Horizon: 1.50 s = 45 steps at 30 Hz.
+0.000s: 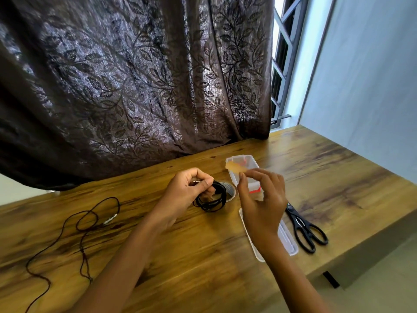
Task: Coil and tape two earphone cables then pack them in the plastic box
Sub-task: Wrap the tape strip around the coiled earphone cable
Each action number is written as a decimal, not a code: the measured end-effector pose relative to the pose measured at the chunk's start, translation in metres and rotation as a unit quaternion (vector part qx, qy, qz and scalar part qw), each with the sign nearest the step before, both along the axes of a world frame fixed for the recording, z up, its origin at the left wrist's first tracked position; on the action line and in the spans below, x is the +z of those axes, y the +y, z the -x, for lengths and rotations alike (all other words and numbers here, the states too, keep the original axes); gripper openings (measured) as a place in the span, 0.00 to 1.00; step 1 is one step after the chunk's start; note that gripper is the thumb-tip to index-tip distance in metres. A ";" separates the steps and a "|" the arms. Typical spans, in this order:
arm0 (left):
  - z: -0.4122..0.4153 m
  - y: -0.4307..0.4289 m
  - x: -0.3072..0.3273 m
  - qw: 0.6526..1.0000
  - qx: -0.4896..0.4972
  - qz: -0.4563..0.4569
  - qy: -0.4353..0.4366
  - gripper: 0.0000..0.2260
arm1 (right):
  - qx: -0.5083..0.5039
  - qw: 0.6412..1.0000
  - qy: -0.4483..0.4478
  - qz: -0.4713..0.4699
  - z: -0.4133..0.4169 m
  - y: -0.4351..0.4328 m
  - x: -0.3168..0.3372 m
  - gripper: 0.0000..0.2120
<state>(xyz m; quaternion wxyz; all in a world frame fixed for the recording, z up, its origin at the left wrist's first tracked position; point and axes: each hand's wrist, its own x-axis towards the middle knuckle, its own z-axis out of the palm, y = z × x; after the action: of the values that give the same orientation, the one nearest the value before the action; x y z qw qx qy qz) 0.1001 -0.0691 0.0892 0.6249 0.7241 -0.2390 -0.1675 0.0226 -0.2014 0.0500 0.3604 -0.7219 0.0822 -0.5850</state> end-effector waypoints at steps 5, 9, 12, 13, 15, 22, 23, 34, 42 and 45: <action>0.009 -0.004 0.009 1.000 0.006 0.007 -0.027 0.03 | -0.104 0.963 -0.056 0.242 -0.002 -0.001 0.001 0.03; 0.011 -0.005 0.012 0.999 0.015 0.008 -0.051 0.03 | -0.092 0.931 -0.057 0.349 -0.001 0.000 -0.001 0.04; 0.013 -0.005 0.015 0.997 0.021 0.012 -0.068 0.03 | -0.088 0.924 -0.041 0.369 -0.001 -0.001 -0.002 0.06; 0.014 -0.005 0.016 0.997 0.022 0.013 -0.072 0.03 | -0.085 0.925 -0.036 0.369 0.000 0.000 -0.002 0.05; 0.015 -0.005 0.017 0.996 0.022 0.015 -0.081 0.04 | -0.077 0.927 -0.018 0.367 0.000 0.000 0.000 0.02; 0.016 -0.004 0.018 0.992 0.020 0.002 -0.127 0.05 | -0.009 0.950 0.071 0.305 0.004 0.002 0.001 0.08; 0.016 -0.003 0.018 0.992 0.017 0.002 -0.125 0.05 | 0.011 0.952 0.084 0.293 0.005 0.002 0.001 0.09; 0.018 -0.002 0.023 0.997 0.004 0.036 -0.067 0.05 | 0.352 0.905 0.117 -0.210 0.007 -0.007 0.022 0.16; 0.025 -0.004 0.029 0.996 -0.049 0.059 -0.035 0.04 | 0.536 0.742 0.201 -0.349 0.005 -0.024 0.033 0.25; 0.024 -0.002 0.029 0.997 -0.043 0.047 -0.041 0.04 | 0.549 0.734 0.192 -0.350 0.005 -0.026 0.035 0.27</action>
<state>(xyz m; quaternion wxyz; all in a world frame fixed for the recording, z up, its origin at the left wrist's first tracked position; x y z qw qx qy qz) 0.0761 -0.0713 0.1182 0.6401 0.6893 -0.3028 -0.1530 0.0174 -0.2279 0.0853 0.8229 -0.5612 -0.0622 -0.0636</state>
